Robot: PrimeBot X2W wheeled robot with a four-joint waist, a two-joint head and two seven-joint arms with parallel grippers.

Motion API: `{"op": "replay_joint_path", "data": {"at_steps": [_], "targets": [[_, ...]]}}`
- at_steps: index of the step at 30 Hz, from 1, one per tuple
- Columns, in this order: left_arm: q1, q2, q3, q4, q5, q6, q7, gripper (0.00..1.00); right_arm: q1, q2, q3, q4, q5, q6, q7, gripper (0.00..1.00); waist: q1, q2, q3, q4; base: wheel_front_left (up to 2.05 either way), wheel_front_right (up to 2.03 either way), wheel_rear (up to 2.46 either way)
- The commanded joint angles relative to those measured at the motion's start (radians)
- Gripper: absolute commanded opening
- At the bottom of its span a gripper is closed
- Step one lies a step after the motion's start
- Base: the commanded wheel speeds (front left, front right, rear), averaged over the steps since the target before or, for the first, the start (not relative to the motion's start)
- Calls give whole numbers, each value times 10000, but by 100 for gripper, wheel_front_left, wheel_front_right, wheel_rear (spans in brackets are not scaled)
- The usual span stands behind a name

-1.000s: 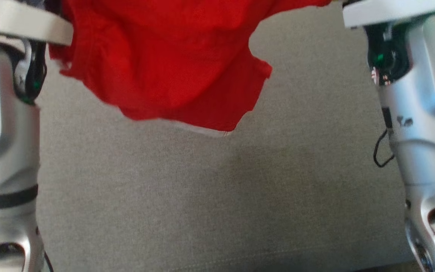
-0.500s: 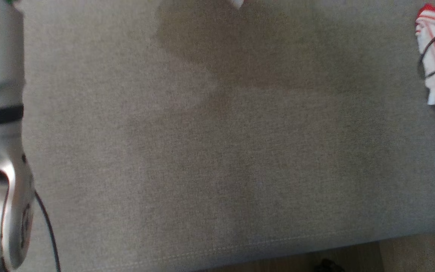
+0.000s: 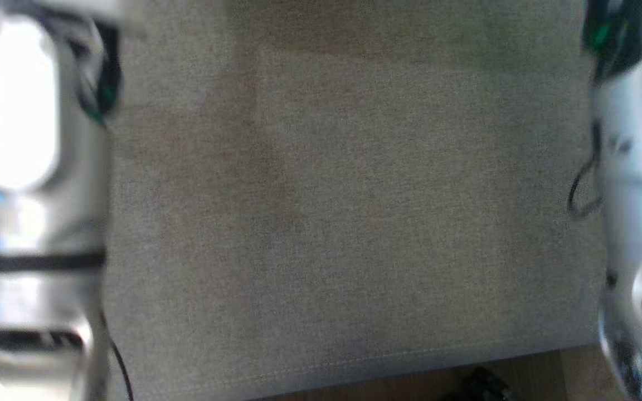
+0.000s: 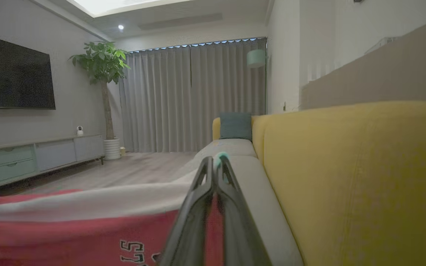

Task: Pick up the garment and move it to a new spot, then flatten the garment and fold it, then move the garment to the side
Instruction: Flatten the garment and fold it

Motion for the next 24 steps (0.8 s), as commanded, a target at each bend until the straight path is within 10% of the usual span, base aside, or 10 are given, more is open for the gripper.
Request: {"op": "replay_joint_path", "data": {"at_steps": [1,24], "targets": [[613,165,308,-473,-74,-10,-38,0,621,33,253,-696,364,-9,-10,0,-2,0,-161,-6,0,0,0],[7780,-608,902,-1065,-1621,302,-39,0,7944,-119,1485,-848,2112,-9,-5,0,-2,0,-3162,16,0,0,0]]}}
